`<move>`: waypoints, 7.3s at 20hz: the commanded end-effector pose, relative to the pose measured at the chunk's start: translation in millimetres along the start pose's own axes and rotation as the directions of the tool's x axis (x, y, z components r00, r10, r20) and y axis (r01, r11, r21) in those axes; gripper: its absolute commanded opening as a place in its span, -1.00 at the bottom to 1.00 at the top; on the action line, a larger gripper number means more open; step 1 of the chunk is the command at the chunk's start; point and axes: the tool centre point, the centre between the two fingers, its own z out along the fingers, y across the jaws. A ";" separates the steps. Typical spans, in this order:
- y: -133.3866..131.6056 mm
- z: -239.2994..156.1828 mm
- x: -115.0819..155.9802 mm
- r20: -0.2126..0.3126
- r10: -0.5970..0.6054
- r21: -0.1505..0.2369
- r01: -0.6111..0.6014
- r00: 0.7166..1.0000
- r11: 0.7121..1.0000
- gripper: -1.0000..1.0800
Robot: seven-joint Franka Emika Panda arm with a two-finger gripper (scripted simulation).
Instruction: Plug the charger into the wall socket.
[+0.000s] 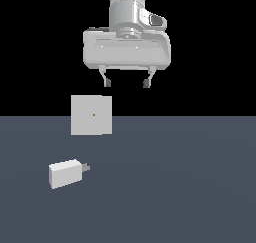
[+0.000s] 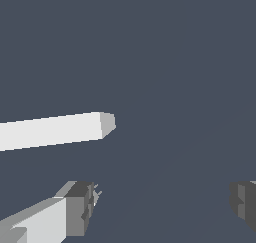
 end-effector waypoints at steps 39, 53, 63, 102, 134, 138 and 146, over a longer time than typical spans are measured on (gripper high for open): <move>-54.0 72.1 -84.0 -0.036 0.575 -0.013 -0.576 0.817 0.818 0.92; -88.2 102.3 -103.0 -0.051 0.753 -0.014 -0.755 0.656 0.656 0.92; -99.2 111.2 -105.8 -0.055 0.796 -0.013 -0.798 0.602 0.603 0.92; -98.3 159.1 -105.8 -0.054 0.781 -0.013 -0.783 0.622 0.622 -1.00; -77.0 97.9 -65.6 -0.051 0.171 -0.005 -0.171 0.984 0.985 -1.00; -77.0 89.8 -59.3 -0.050 0.074 -0.004 -0.075 0.996 0.997 -1.00; -78.3 78.8 -50.6 -0.049 -0.061 -0.001 0.061 0.997 0.998 -1.00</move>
